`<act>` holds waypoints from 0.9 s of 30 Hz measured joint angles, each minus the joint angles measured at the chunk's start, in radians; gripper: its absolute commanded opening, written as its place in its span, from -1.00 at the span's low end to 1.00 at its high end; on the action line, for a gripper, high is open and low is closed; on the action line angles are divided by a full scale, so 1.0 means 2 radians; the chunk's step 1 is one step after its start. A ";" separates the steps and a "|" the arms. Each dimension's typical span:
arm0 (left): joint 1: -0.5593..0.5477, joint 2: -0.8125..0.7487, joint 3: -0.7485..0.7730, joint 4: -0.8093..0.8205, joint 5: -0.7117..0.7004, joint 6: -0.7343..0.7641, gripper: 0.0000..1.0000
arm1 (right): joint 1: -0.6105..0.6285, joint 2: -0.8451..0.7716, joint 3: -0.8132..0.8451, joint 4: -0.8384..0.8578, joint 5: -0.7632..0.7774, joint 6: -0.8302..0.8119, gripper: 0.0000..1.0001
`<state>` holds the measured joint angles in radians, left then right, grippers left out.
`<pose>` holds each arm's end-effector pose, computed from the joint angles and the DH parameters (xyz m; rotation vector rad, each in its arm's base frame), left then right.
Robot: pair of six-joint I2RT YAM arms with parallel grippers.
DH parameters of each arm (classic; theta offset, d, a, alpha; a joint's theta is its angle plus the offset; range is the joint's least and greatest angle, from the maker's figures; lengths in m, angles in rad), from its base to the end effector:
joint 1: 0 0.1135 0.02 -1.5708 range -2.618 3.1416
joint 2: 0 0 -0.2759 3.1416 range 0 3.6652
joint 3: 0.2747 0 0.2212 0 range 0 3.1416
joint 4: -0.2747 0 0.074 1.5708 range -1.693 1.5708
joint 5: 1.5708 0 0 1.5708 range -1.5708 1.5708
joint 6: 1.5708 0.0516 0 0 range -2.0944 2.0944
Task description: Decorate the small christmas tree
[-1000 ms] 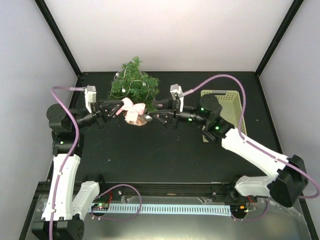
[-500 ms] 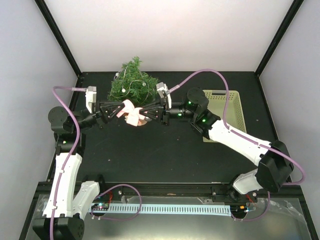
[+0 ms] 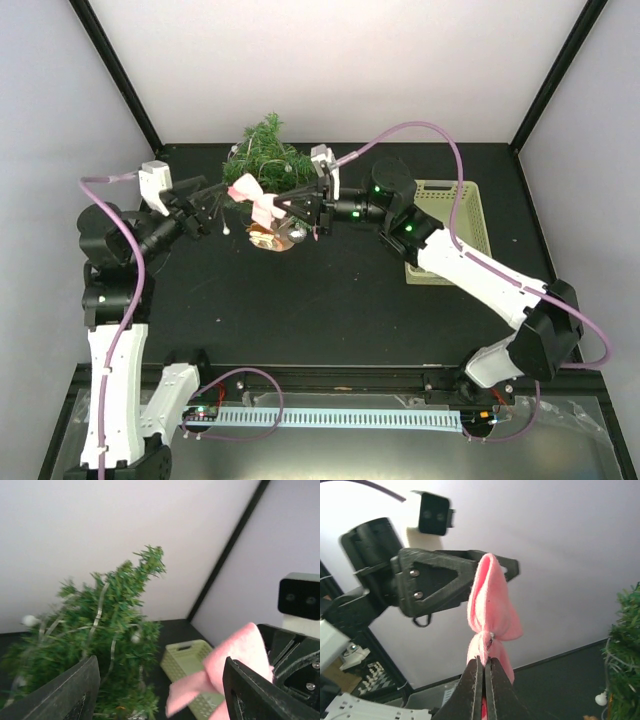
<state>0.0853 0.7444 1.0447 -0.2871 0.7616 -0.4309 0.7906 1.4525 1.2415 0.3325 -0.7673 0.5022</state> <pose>0.1167 -0.0258 0.4222 0.2066 1.6142 -0.8575 0.1986 0.2516 0.4150 -0.9230 1.4338 1.5555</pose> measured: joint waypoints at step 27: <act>-0.043 -0.015 -0.061 -0.061 -0.143 0.065 -0.10 | 0.000 0.158 0.220 -0.208 0.084 -0.025 -0.98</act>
<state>-0.0013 0.7139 0.9230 -0.4091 0.4759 -0.3004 0.7906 1.7691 1.6814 -0.0841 -0.5995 0.4522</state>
